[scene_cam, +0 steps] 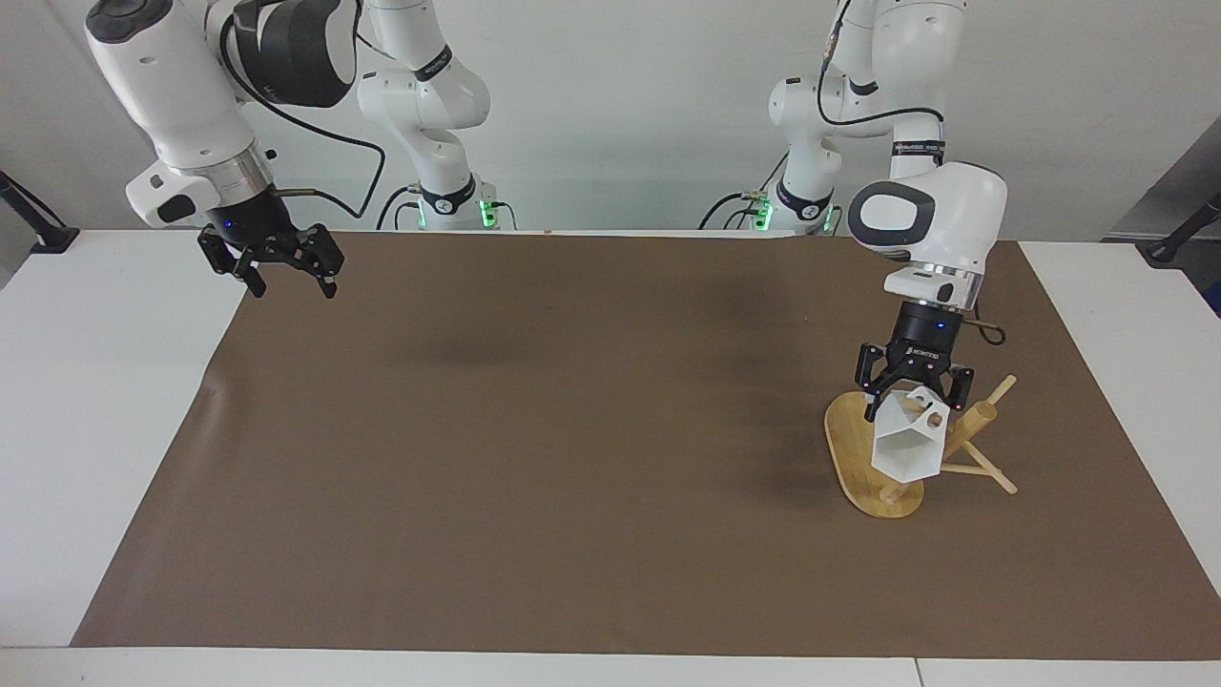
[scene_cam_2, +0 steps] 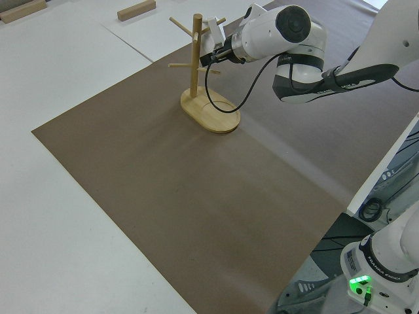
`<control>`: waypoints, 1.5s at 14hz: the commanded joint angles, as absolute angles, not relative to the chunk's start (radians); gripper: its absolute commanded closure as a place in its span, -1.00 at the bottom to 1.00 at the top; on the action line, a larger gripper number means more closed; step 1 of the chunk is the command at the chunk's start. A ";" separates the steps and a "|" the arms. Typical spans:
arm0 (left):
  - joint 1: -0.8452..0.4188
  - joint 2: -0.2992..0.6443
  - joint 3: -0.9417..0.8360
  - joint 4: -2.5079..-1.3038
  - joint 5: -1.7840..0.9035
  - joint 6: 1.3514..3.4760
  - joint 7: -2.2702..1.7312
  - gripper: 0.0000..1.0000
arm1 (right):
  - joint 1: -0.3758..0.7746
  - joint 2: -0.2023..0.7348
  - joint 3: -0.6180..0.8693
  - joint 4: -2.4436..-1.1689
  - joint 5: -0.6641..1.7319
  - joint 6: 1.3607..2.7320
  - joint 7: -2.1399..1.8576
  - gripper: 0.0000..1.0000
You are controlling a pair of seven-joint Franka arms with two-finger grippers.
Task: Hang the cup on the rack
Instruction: 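Move the cup with the left gripper onto a mug tree peg, then lower the cup handle onto the peg and open the left gripper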
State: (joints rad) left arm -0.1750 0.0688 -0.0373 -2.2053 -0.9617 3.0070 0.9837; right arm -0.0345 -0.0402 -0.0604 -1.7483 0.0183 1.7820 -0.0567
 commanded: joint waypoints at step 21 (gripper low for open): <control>-0.150 0.060 -0.037 -2.186 -0.966 3.005 0.943 -1.00 | -0.040 -0.051 -0.052 -1.761 0.018 1.784 -0.043 -1.00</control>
State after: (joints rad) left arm -0.1606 0.0692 -0.0341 -2.1902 -0.9622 3.0110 0.9396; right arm -0.0350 -0.0402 -0.0574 -1.7496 0.0183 1.7824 -0.0567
